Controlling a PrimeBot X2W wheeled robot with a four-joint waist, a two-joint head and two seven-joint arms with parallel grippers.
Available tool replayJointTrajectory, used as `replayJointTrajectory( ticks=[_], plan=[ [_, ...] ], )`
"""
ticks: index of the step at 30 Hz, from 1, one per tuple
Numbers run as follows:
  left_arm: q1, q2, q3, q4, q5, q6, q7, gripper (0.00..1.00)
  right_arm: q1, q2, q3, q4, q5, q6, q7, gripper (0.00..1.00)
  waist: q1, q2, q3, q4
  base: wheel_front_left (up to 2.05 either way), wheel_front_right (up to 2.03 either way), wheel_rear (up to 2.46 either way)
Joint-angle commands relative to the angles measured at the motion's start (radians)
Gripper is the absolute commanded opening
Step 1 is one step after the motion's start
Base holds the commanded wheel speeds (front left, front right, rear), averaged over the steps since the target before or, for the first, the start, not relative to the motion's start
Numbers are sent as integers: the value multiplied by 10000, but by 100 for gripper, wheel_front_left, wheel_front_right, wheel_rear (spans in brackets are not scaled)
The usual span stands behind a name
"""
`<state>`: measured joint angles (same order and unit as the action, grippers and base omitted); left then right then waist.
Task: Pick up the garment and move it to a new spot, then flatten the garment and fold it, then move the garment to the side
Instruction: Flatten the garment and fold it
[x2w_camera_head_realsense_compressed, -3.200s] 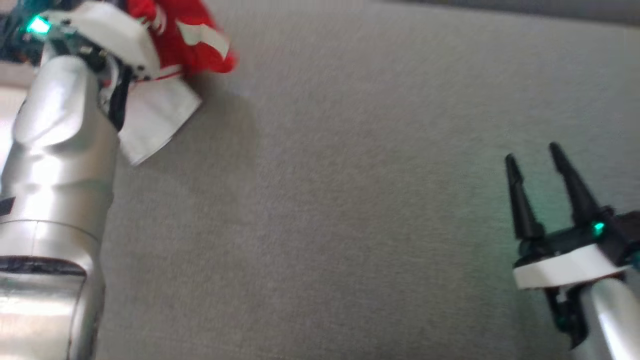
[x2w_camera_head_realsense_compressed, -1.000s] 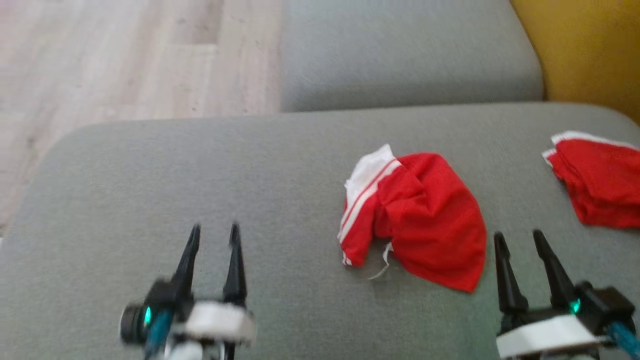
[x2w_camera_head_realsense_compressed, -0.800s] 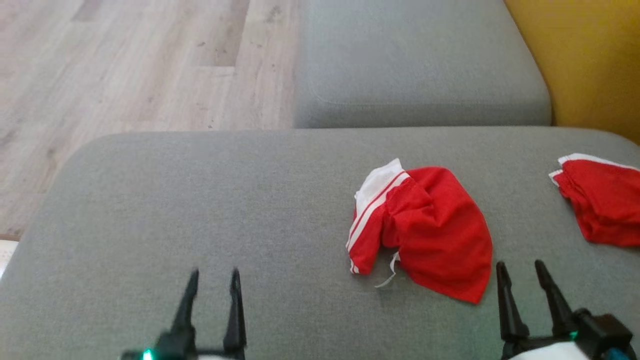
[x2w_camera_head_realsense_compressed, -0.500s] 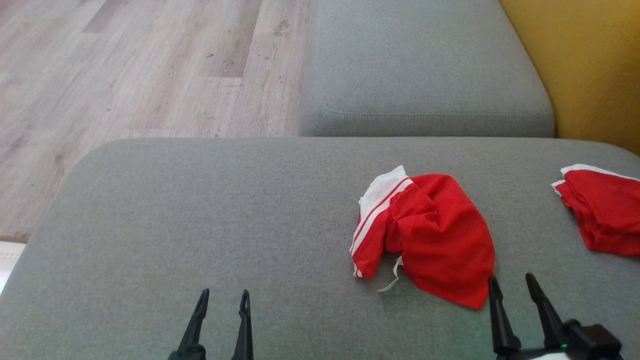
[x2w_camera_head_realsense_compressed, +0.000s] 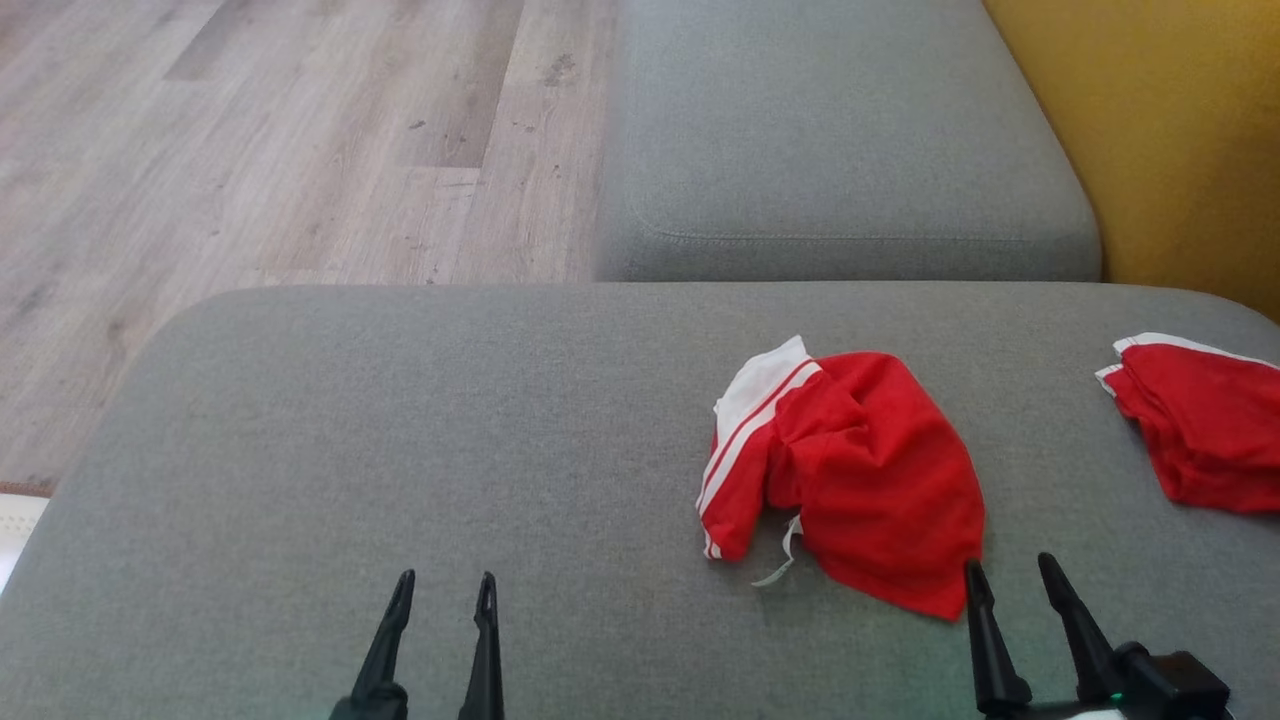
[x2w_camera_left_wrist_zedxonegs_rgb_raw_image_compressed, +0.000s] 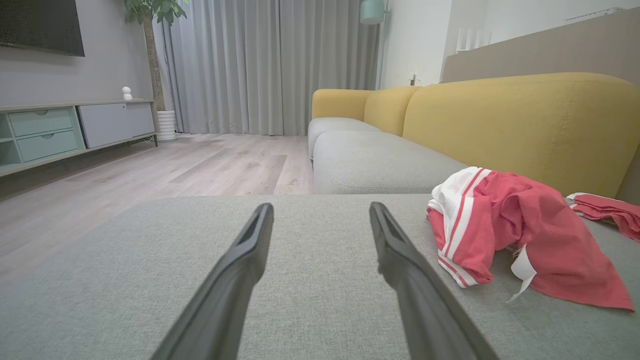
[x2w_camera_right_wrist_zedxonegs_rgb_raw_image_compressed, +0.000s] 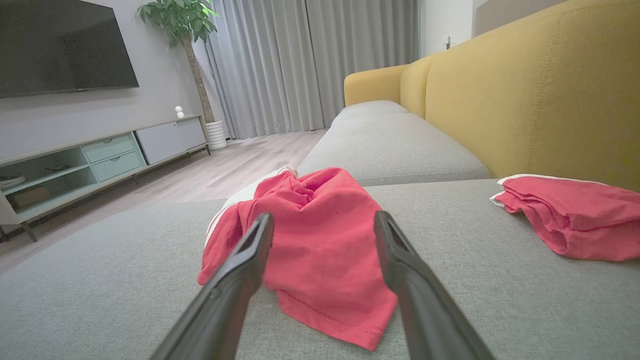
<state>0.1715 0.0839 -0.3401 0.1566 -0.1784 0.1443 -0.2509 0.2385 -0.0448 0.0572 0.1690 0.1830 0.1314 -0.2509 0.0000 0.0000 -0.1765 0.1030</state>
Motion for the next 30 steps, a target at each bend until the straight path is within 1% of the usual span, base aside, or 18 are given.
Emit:
replayJointTrajectory(
  ticks=[1, 4, 9, 16, 21, 25, 27, 30],
  plan=[
    [-325, -102, 433, -256, 106, -59, -108, 100, -348, -60, 248, -300, -81, -7, -109, 100, 0, 0, 18, -16, 0, 0, 0],
    [-325, -135, 469, -222, 143, -112, -108, 100, -367, -59, 250, -303, -89, -7, -109, 100, 0, 0, 57, -40, 0, 0, 0],
    [-464, -198, 400, 8, 289, -322, -108, 100, -511, -57, 320, -346, -151, -7, -109, 100, 0, 0, 328, -146, 0, 0, 0],
    [-1479, -294, -134, 588, 389, -726, -108, 100, -770, -114, 415, -491, -221, -7, -109, 100, 0, 0, 1126, -325, 0, 0, 0],
    [-2616, -326, -804, 1575, 188, -1238, -108, 100, -1168, -329, 689, -503, -291, -7, -109, 100, 0, 0, 1851, -601, 0, 0, 0],
    [-4120, -332, -1615, 2428, -268, -1664, -101, 100, -1636, -478, 740, -695, -340, -7, -109, 100, 0, 0, 2752, -722, 0, 0, 0],
    [-4976, -333, -2075, 2856, -429, -1802, -99, 100, -1902, -563, 845, -768, -393, -7, -109, 100, 0, 0, 3110, -815, 0, 0, 0],
    [-6116, -334, -2681, 3548, -553, -1827, -98, 100, -2237, -680, 1016, -832, -440, -7, -109, 100, 0, 0, 3492, -1004, 0, 0, 0]
  ],
)
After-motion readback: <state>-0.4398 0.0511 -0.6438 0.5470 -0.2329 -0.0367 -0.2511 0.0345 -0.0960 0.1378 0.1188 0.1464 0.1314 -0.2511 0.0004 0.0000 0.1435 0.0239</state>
